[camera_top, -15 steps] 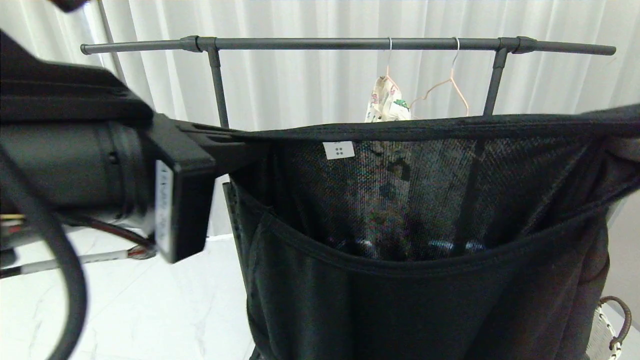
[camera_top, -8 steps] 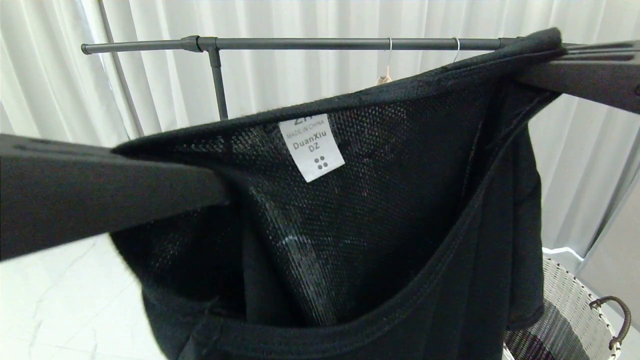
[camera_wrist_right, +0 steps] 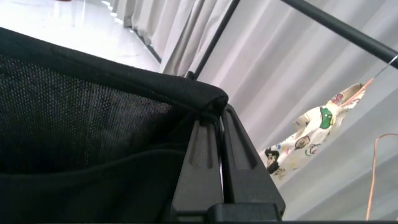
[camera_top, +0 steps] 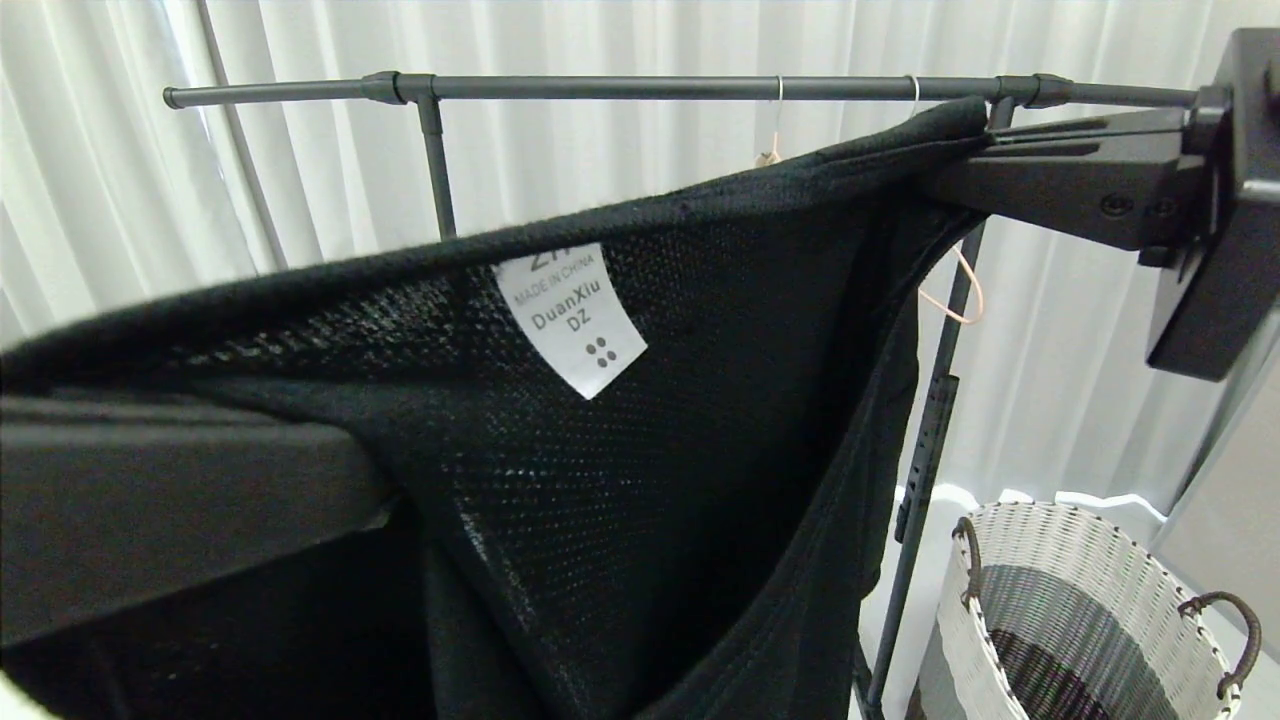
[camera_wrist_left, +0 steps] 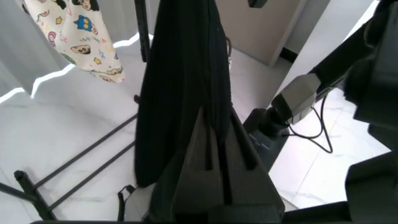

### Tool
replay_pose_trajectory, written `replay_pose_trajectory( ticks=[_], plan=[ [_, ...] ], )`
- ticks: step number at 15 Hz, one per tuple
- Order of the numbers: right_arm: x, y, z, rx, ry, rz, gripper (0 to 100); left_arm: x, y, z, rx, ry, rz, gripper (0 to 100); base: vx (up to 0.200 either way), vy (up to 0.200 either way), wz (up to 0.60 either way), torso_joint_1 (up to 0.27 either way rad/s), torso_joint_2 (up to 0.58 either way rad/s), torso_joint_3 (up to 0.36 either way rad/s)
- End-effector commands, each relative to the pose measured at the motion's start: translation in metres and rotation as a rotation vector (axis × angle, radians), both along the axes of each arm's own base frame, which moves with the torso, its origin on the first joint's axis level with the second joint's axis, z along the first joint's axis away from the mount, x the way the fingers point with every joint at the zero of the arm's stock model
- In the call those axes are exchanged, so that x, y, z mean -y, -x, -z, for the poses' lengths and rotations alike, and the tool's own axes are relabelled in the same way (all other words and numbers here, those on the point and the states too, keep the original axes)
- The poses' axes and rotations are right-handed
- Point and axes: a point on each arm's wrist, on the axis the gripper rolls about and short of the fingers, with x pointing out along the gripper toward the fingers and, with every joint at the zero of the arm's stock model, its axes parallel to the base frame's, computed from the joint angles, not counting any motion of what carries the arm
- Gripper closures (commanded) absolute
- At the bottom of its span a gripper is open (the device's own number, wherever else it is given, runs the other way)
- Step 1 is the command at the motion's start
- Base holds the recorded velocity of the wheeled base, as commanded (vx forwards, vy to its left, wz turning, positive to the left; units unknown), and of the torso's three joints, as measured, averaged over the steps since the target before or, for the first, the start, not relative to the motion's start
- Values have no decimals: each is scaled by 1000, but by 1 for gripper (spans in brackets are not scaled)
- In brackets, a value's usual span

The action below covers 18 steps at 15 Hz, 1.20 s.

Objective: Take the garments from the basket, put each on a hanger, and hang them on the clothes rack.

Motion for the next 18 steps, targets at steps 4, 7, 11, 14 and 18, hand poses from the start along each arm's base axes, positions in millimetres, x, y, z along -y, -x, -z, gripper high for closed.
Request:
replay_pose_trajectory(
  ticks=[4, 7, 11, 14, 18],
  plan=[
    [32, 6, -8, -4, 9, 114, 100, -6, 0, 4, 84, -140, 36, 100, 0, 0, 0, 0, 0, 0],
    [57, 24, -15, -30, 49, 113, 100, 0, -17, 5, 197, -252, -10, 100, 0, 0, 0, 0, 0, 0],
    [65, 43, -9, -65, 110, 19, 100, 15, -52, 0, 324, -287, -135, 100, 0, 0, 0, 0, 0, 0],
    [54, 49, -4, -79, 146, -57, 100, 34, -73, -7, 403, -218, -206, 100, 0, 0, 0, 0, 0, 0],
    [54, 49, -4, -76, 146, -56, 100, 41, -77, -13, 448, -157, -219, 100, 0, 0, 0, 0, 0, 0]
  ],
)
